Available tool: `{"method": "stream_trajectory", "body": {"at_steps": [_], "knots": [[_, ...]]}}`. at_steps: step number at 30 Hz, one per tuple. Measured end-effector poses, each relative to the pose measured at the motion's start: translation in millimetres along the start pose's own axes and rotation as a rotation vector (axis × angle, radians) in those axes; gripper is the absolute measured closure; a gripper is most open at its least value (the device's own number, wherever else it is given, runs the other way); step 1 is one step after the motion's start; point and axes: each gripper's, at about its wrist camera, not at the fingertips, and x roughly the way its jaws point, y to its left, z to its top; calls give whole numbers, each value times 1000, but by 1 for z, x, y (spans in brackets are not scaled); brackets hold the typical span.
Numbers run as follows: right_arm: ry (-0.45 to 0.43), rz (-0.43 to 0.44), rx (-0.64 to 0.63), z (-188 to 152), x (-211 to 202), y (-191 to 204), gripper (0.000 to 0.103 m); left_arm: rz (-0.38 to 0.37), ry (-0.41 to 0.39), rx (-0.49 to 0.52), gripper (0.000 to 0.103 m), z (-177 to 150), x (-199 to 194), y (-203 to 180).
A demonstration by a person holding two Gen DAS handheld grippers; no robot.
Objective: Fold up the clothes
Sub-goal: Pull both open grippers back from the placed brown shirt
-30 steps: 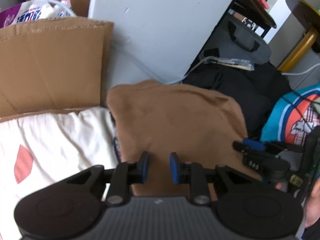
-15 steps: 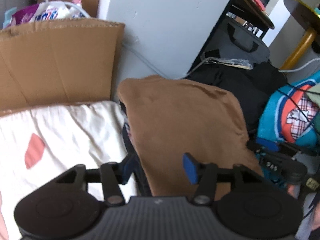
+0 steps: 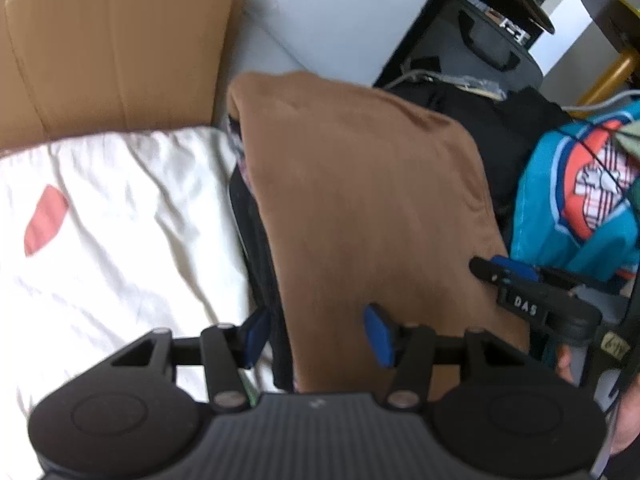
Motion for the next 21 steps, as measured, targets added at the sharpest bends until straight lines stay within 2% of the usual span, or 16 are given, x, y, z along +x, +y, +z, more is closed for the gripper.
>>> {"method": "stream_trajectory", "body": {"at_steps": [7,11,21], "knots": [[15,-23,51,-17,-10,-13,64,-12,18,-26,47,-11,-5,3],[19,-29,72,-28,-14,-16,63,-13,23,-42,42,-16,-9,5],[31,-55,101,-54,-33,-29,60,-16,34,-52,42,-28,-9,2]]}}
